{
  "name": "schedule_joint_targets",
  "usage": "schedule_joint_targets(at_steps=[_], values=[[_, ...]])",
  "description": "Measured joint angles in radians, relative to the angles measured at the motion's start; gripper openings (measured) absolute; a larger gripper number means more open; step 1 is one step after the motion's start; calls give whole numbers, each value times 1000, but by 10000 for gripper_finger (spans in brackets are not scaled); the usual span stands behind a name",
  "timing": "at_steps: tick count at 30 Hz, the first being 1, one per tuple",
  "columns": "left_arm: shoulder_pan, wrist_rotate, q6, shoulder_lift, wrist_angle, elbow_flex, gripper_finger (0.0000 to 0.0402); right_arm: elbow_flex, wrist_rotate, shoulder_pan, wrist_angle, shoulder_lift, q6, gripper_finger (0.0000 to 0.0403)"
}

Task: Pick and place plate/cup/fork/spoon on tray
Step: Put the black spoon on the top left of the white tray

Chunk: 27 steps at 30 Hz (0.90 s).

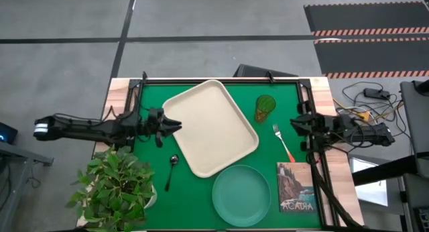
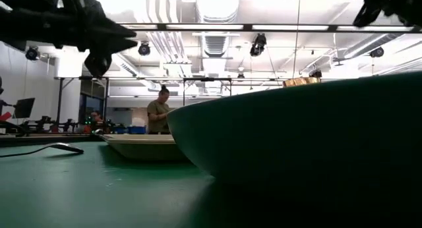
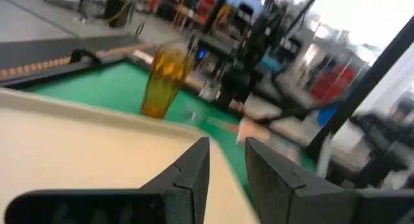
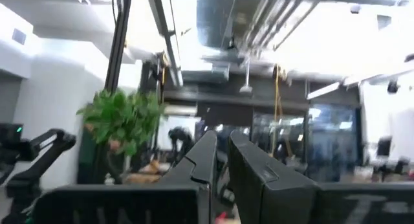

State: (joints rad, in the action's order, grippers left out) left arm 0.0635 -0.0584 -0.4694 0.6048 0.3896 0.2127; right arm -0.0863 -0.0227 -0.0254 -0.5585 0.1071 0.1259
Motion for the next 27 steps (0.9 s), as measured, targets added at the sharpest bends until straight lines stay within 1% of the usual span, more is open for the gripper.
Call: schedule_joint_targets(at_steps=[2, 5, 8, 10, 13, 15, 17, 24, 27], values=[[0, 22, -15, 15, 20, -3, 81, -32, 0, 0, 0, 21, 36, 27], [0, 21, -96, 45, 7, -6, 81, -80, 0, 0, 9, 70, 78, 27], [0, 6, -185, 71, -75, 11, 81, -126, 8, 0, 5, 126, 114, 27], [0, -19, -283, 90, -203, 33, 81, -153, 38, 0, 8, 166, 132, 27], [0, -51, -442, 126, -503, 97, 81, -194, 91, 0, 8, 222, 168, 27], [0, -52, -528, 164, -670, 148, 81, -219, 125, 0, 16, 256, 189, 27], [-1, -38, -578, 199, -796, 192, 81, -246, 153, 0, 47, 286, 206, 27], [-26, 133, -709, 297, -1075, 349, 81, -323, 249, 0, 198, 335, 228, 27], [-69, 167, -774, 345, -1148, 414, 81, -328, 263, 0, 214, 335, 238, 27]])
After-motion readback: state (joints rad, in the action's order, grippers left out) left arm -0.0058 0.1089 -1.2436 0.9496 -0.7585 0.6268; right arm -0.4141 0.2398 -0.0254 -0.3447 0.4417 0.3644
